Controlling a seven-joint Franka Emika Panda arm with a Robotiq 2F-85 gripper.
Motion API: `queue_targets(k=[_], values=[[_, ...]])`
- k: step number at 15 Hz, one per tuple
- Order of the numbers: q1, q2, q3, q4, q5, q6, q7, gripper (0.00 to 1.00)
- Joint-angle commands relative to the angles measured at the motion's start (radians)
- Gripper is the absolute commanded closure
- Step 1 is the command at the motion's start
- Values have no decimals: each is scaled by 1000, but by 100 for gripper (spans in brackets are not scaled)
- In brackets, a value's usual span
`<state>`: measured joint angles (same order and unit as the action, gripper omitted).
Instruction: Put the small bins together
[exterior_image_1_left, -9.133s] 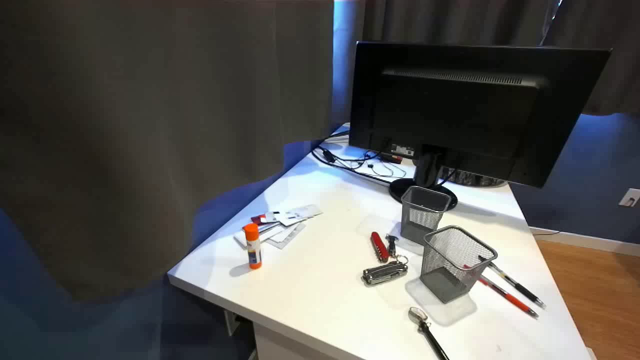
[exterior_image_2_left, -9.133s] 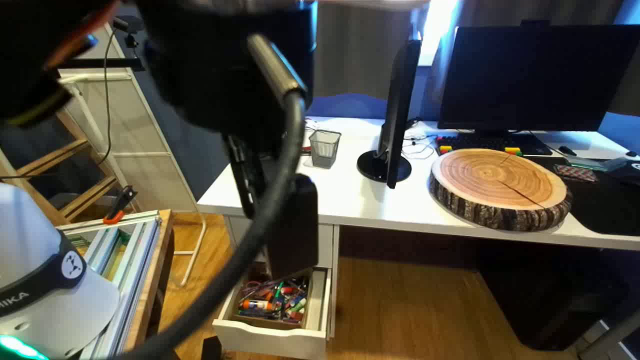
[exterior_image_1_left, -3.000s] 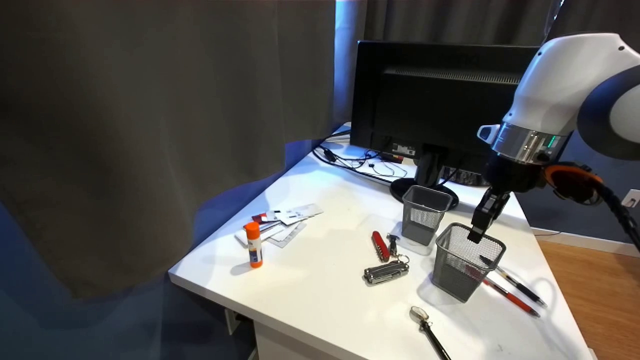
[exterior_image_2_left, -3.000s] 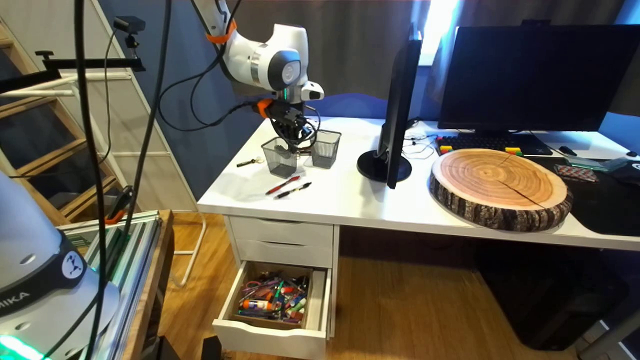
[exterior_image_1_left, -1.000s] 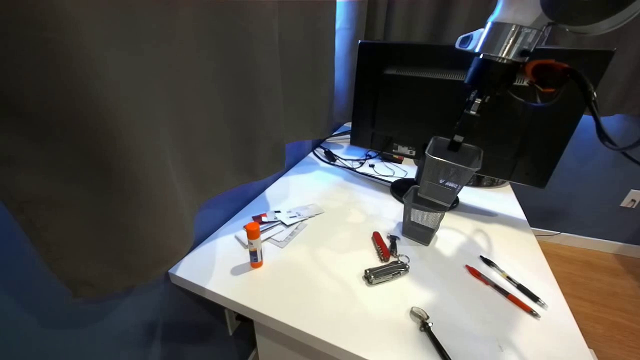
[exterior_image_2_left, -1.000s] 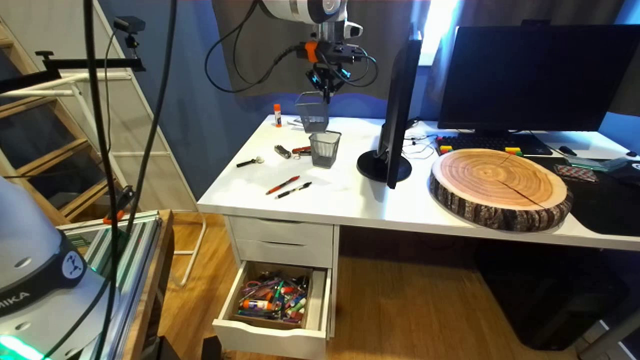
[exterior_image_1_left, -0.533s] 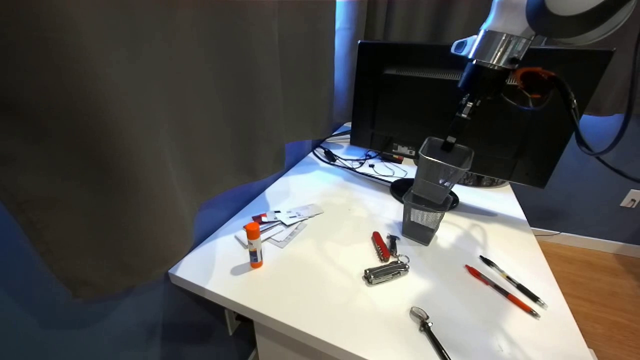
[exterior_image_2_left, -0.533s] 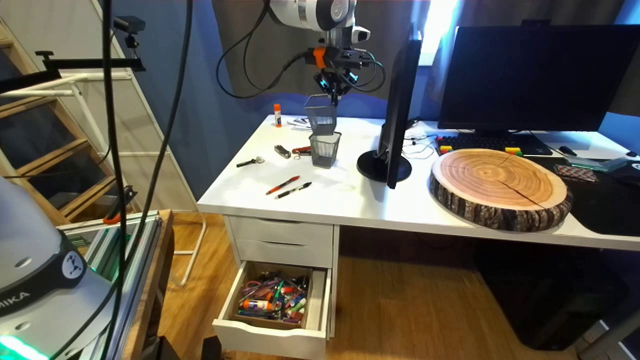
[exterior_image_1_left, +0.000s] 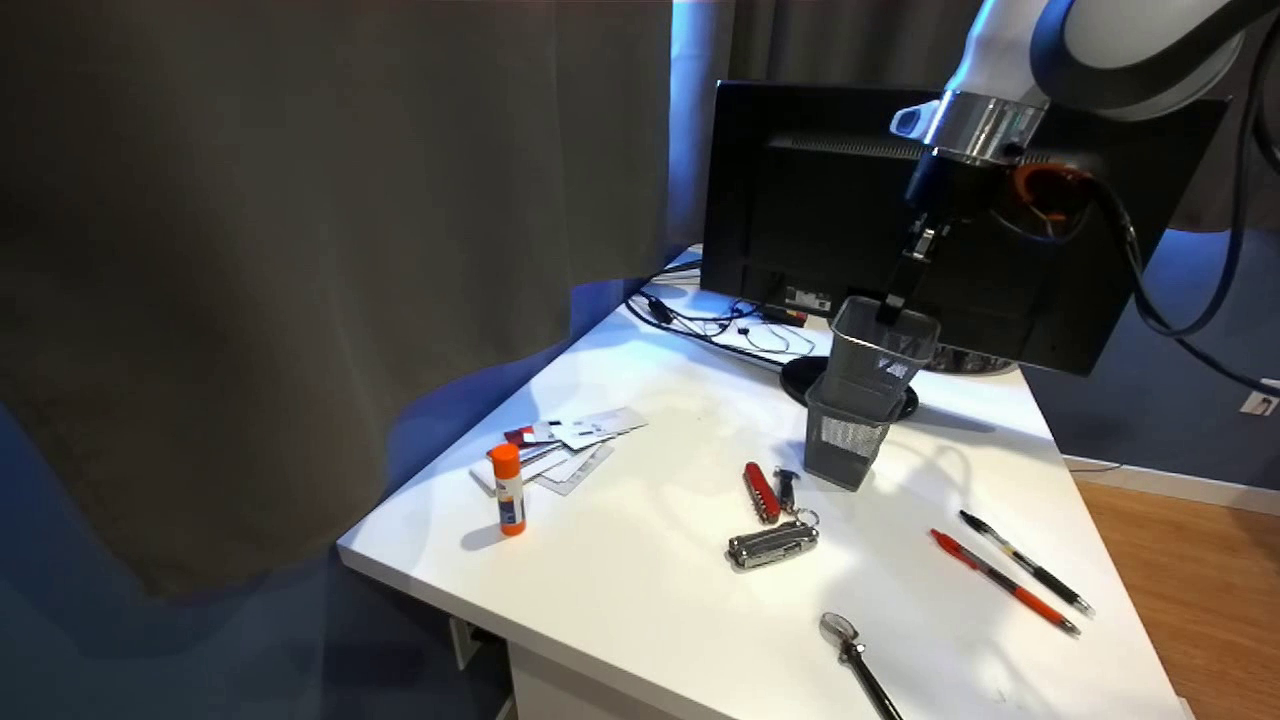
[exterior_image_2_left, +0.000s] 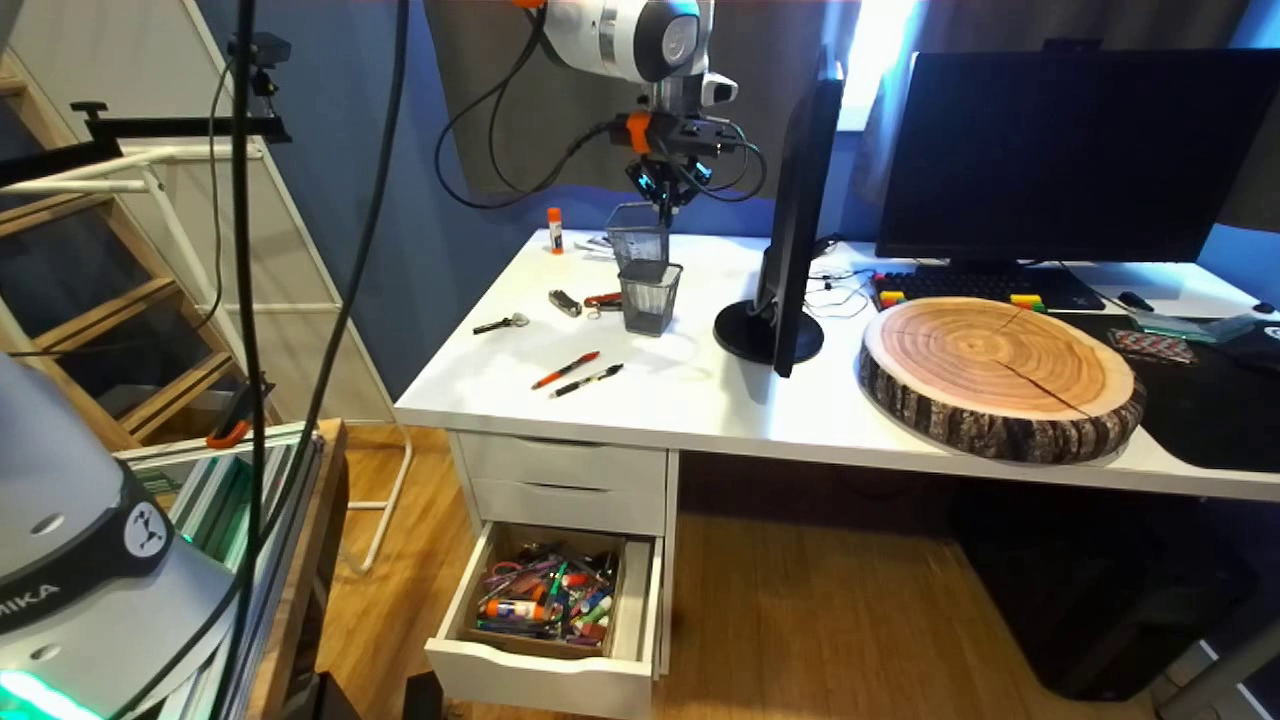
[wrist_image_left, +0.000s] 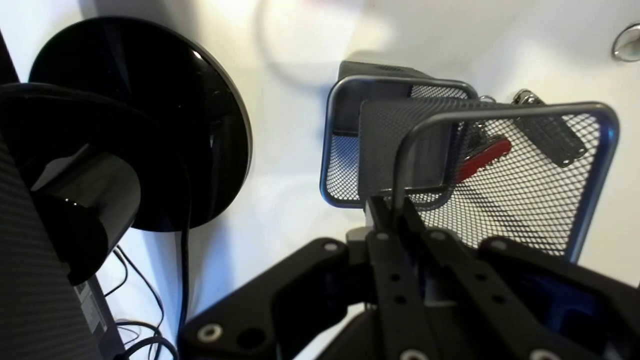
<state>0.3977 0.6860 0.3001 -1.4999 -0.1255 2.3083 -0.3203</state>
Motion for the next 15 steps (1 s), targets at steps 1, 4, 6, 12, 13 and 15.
queue_targets(k=[1,4,6,12,13,15], values=[[18,30,-11,50,-17,-44,16,97],[13,46,-3,59,0,-68,16,97],[10,56,1,66,9,-85,19,97],[14,85,10,94,28,-127,36,97],[15,88,12,99,35,-140,47,97],[23,91,9,99,39,-145,71,97]])
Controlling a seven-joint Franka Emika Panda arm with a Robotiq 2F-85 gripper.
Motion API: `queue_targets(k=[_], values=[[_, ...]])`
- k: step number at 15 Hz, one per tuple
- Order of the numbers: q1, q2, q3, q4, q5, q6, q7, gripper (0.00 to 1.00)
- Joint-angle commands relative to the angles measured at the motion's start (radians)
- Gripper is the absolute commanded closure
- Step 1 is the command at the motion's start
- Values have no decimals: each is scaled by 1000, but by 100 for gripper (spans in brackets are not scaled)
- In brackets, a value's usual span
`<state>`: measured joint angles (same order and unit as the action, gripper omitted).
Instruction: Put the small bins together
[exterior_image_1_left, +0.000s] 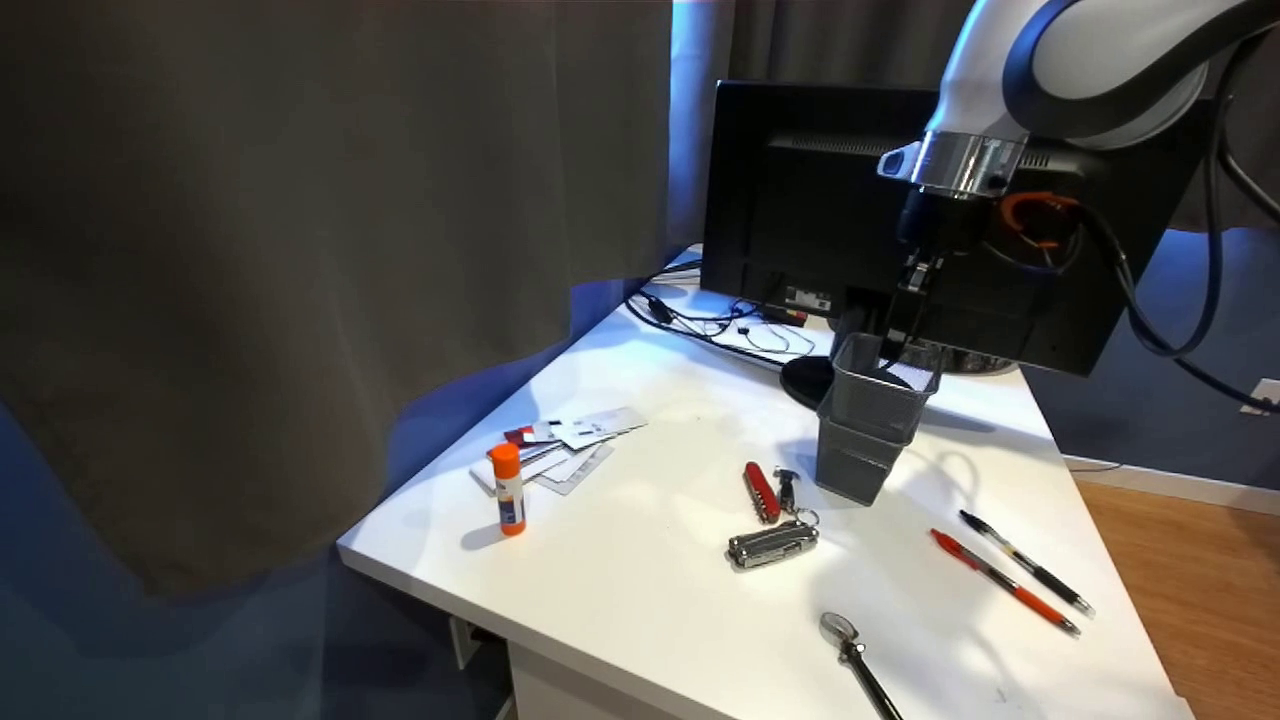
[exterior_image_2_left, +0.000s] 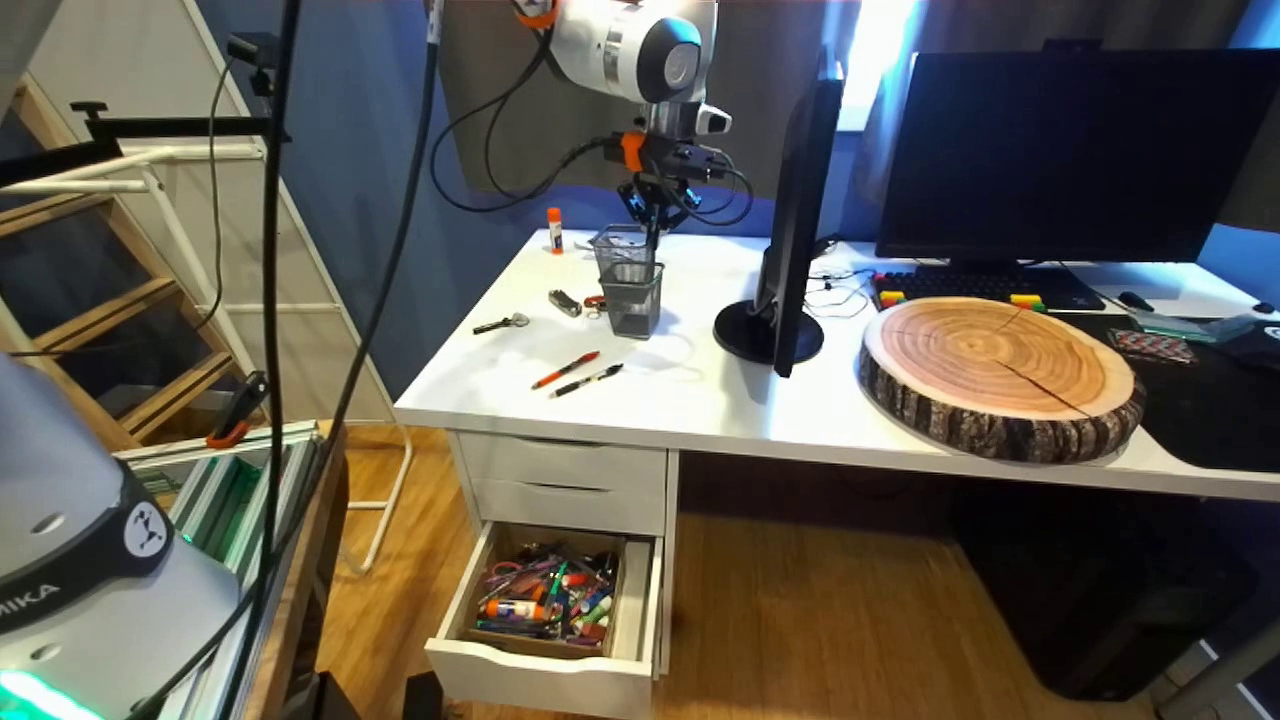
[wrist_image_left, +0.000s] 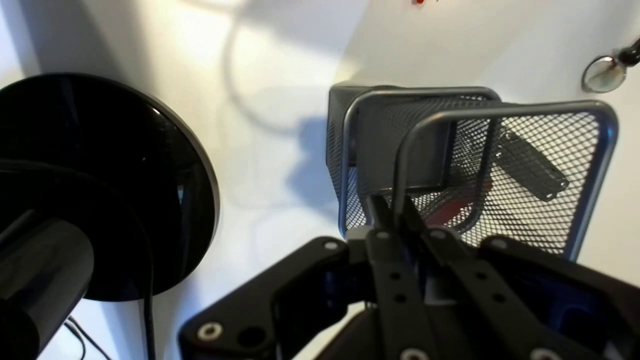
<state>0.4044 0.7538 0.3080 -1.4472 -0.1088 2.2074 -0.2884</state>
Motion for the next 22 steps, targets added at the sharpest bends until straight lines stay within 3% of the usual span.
queue_targets(k=[1,2,4,12,14,22], values=[[18,25,1,48,25,-49,46,96],[22,25,-2,45,19,-44,53,68],[27,18,-5,38,11,-36,59,61],[59,-76,-16,-8,-17,-41,108,5],[69,-118,-14,-32,-21,-53,122,0],[100,-308,-11,-152,-75,-114,164,0]])
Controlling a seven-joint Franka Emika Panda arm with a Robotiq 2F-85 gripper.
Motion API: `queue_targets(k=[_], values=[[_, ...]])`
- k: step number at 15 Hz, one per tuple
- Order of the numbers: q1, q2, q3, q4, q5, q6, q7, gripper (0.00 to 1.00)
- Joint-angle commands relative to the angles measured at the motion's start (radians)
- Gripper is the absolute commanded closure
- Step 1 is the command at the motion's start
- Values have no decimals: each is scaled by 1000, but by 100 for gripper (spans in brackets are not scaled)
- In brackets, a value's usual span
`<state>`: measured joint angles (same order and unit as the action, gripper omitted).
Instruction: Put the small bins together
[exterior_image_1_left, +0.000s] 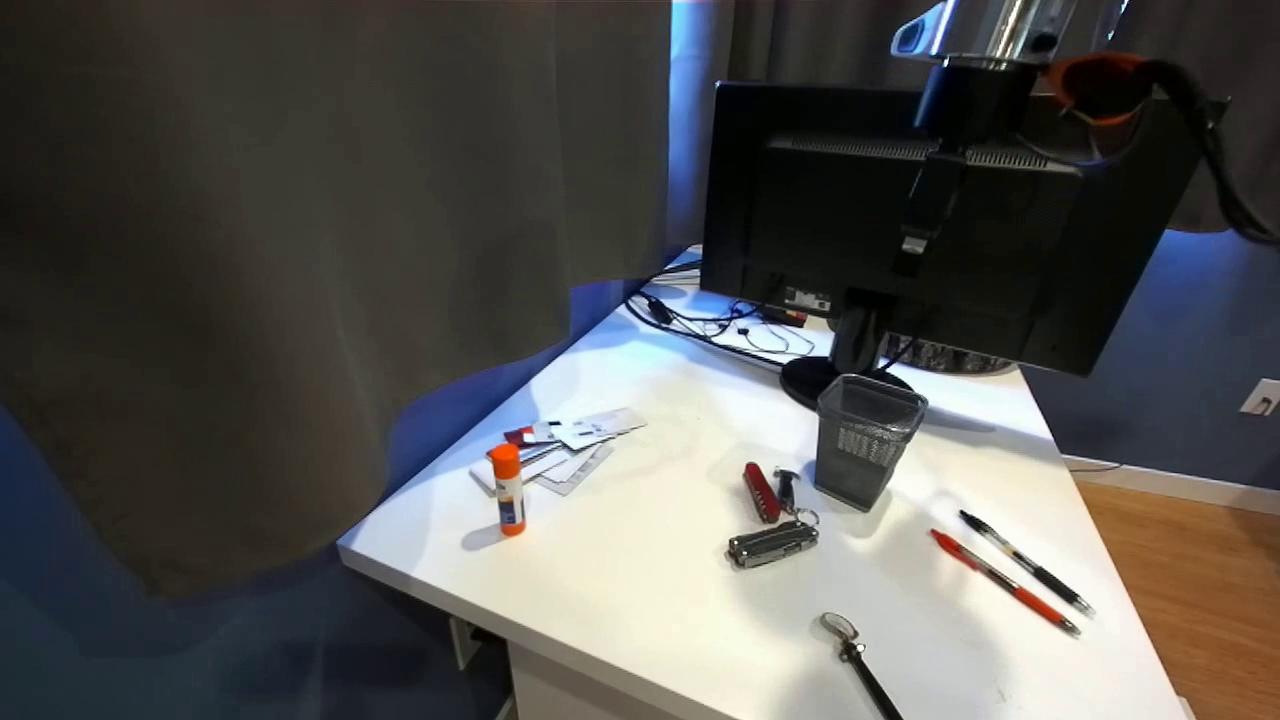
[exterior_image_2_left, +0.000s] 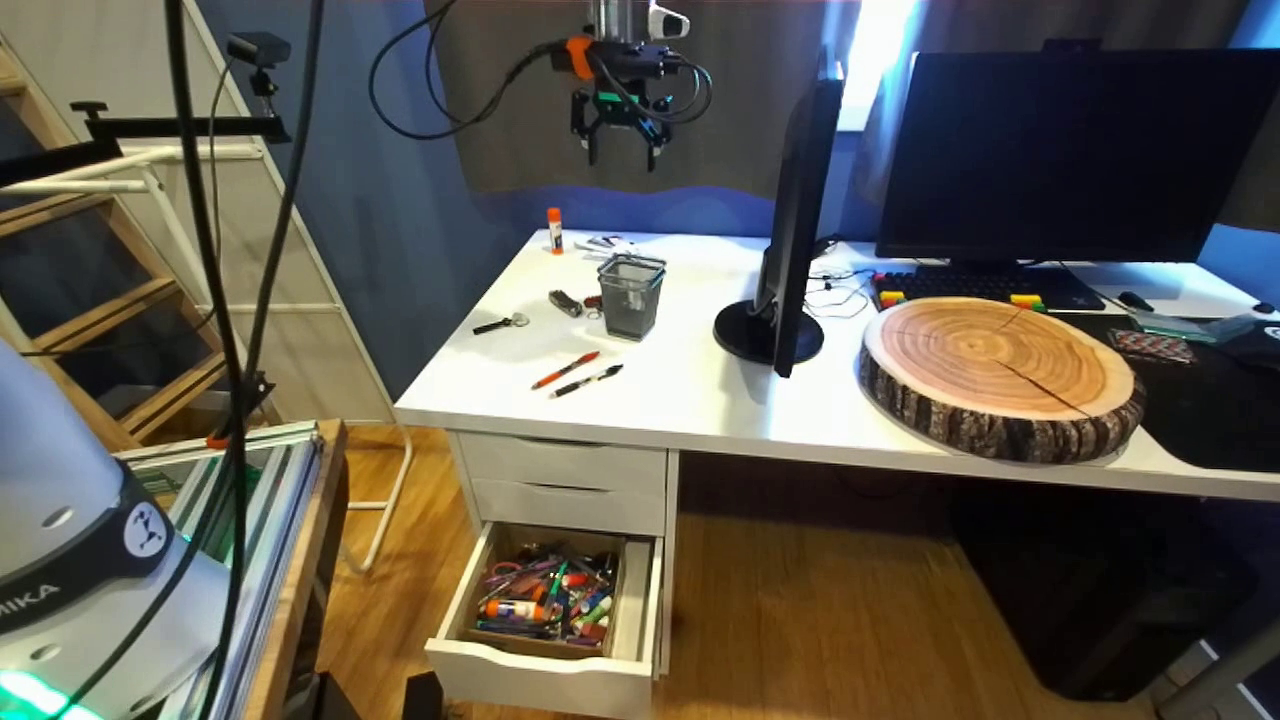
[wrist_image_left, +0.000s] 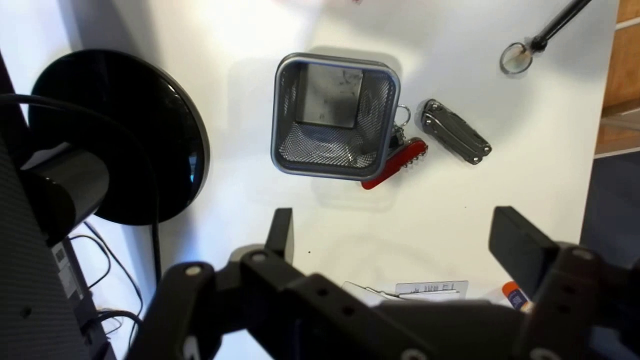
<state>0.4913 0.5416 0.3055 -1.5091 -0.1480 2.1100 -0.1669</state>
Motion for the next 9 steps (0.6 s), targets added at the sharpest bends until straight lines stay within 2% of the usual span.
queue_targets(k=[1,2,3,9], values=[[17,-119,-11,-109,-48,-9,63,0],[19,-140,-14,-128,-53,13,100,0],[3,-65,5,-45,-23,-10,39,0],[2,-111,4,-89,-34,-9,74,0]])
